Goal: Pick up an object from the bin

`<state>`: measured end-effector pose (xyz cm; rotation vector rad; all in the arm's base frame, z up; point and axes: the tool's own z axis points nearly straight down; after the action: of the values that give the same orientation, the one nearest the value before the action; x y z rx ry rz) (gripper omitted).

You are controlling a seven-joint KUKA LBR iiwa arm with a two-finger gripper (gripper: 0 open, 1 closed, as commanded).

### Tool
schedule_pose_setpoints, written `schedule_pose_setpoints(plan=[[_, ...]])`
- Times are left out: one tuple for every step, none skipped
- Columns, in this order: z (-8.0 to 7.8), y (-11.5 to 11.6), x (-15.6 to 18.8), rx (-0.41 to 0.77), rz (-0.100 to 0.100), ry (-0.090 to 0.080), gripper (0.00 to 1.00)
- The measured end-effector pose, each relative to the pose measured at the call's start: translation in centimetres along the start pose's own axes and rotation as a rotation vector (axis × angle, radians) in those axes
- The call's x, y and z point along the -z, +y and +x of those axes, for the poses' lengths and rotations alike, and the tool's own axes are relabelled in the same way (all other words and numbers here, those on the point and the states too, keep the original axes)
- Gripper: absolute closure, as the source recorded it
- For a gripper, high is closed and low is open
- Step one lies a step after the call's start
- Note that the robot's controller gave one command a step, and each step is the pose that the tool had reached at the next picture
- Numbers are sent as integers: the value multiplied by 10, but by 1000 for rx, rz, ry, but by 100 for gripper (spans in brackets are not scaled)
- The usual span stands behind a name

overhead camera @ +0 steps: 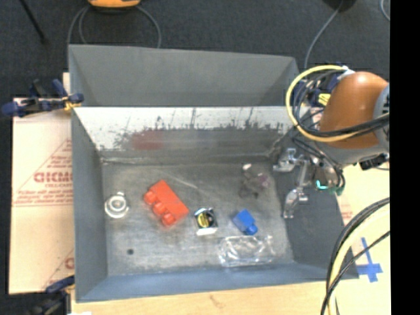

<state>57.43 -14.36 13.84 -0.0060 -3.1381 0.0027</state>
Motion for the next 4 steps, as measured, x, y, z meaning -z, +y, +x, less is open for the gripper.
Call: schedule_pose_setpoints(plan=[[-42,6,-65,-470,-4,-10,0],[-39,29,-35,-493,-5,-11,0],[-46,15,-37,-343,1,-12,0],[-55,26,-65,-319,1,-11,0]])
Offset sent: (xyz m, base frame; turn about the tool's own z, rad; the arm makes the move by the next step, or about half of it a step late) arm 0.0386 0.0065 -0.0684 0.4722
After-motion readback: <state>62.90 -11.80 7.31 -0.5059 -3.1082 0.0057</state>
